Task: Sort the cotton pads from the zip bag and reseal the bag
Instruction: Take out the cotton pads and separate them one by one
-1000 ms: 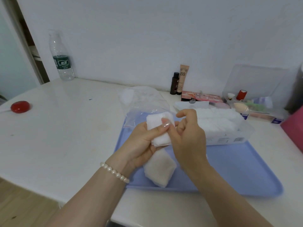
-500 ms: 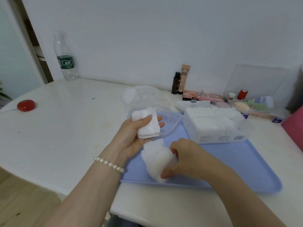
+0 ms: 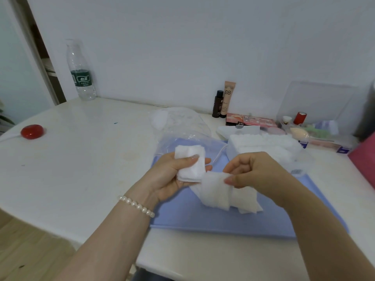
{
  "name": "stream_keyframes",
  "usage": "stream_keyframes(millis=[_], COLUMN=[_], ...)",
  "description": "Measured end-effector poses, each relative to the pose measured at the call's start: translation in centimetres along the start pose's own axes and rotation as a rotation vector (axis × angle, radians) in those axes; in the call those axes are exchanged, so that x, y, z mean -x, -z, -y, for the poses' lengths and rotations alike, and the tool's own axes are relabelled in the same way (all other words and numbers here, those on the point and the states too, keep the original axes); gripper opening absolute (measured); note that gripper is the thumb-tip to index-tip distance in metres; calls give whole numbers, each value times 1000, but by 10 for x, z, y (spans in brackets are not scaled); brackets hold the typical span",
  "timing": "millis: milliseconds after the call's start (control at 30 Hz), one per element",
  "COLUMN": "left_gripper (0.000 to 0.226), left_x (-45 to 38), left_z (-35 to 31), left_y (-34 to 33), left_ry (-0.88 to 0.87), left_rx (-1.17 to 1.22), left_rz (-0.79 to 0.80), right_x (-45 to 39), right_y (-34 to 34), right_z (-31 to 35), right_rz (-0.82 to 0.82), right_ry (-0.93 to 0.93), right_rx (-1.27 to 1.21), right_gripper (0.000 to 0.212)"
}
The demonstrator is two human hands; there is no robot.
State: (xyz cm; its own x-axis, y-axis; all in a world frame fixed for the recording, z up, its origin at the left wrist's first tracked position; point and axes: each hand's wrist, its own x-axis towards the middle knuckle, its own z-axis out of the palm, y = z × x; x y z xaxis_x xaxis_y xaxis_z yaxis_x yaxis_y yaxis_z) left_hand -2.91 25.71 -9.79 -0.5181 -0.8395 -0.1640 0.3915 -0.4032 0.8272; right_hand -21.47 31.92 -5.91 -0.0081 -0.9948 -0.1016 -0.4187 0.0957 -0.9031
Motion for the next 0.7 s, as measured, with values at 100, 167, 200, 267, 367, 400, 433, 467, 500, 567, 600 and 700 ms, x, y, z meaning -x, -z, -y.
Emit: stream_keyframes(millis=[100,167,200,267,367,400,433,467,500,567,600,700], left_gripper=[21,21,25,33,33,33,35,36,37,38,38,41], left_x=[0,-1,-2,-3,-3,-4,-3,-3,-3,-3,-3,-3], left_z=[3,5,5,7,8,8,7,7,6,6,5,5], left_y=[-1,0,-1,-3,-8,-10,-11,-12,-12,-13,-13,-13], left_ry=[14,5,4,7,-32,-49,-59,-62,-54,-39,-28,18], left_rx=[-73,-99,-105,-118,-109,-97,-84,-73,-69,-90,-89,-8], left_rz=[6,1,6,26,56,65,71,82,90,94,91,86], right_x=[1,1,0,-2,-9,-11,-13,-15,-16,-17,-17,-18], right_y=[0,-3,-7,-21,-42,-47,-51,-55,-58,-63,-65,-66], right_z=[3,6,7,8,3,2,1,1,0,-1,-1,-2], right_rz=[-35,-75,-112,-195,-356,-413,-452,-477,-493,-508,-510,-501], right_ry=[56,89,121,200,277,296,322,349,369,395,401,396], right_rx=[-187,-492,-590,-640,-558,-513,-479,-454,-430,-375,-354,-346], right_gripper=[18,24,26,29,29,29,30,31,32,33,33,33])
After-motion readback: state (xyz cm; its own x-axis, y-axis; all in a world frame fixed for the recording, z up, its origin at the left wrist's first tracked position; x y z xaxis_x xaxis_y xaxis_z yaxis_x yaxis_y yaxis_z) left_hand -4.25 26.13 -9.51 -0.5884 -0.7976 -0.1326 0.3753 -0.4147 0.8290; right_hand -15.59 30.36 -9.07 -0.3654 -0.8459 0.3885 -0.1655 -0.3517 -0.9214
